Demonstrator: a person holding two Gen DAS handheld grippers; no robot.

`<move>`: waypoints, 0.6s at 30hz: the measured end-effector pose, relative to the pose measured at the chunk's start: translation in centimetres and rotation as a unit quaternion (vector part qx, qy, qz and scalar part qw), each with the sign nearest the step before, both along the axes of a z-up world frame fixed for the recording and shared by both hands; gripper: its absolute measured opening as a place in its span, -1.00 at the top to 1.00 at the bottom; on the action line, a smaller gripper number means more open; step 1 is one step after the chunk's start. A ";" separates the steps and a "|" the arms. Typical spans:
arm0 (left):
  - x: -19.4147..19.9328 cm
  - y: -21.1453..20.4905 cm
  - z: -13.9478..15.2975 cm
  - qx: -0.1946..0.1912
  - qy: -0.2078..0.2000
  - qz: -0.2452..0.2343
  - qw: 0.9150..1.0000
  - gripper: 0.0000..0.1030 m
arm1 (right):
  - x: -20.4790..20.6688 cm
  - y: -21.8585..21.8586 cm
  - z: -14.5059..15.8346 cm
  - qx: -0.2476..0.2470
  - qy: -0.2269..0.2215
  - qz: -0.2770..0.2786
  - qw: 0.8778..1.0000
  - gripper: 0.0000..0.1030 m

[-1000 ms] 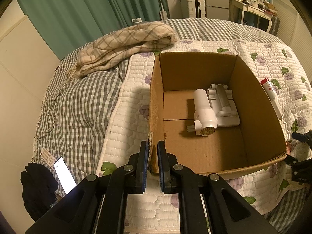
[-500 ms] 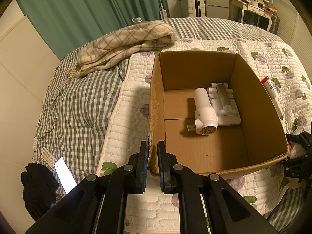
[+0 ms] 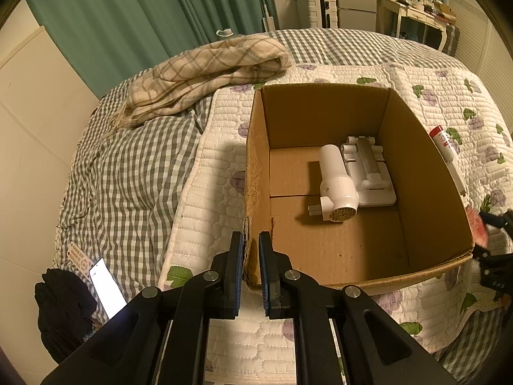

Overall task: Organize rigid objects
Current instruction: 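Carry the pink card with the right tool and drop it into the box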

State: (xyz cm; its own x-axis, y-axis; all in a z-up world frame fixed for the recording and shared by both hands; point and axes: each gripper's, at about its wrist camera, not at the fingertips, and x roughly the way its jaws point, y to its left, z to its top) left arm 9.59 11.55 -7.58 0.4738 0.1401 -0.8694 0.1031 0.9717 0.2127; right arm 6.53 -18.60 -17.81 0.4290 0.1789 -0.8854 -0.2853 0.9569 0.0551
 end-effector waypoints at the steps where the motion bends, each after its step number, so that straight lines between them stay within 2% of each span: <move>1: 0.0 0.1 0.0 0.001 0.000 0.000 1.000 0.81 | -0.1 0.0 0.6 -0.001 -0.007 0.001 1.000 -0.44; 8: -0.2 0.2 0.1 -0.001 0.000 0.000 1.000 0.81 | 0.9 1.4 7.5 -0.004 -0.083 0.020 0.996 -0.44; 14: -0.2 0.2 0.0 -0.001 0.000 0.000 1.000 0.81 | 3.2 5.1 14.4 -0.003 -0.161 0.058 0.985 -0.44; 18: -0.2 0.2 0.0 -0.002 0.001 0.000 1.000 0.81 | 4.2 8.5 16.8 0.007 -0.185 0.090 0.979 -0.44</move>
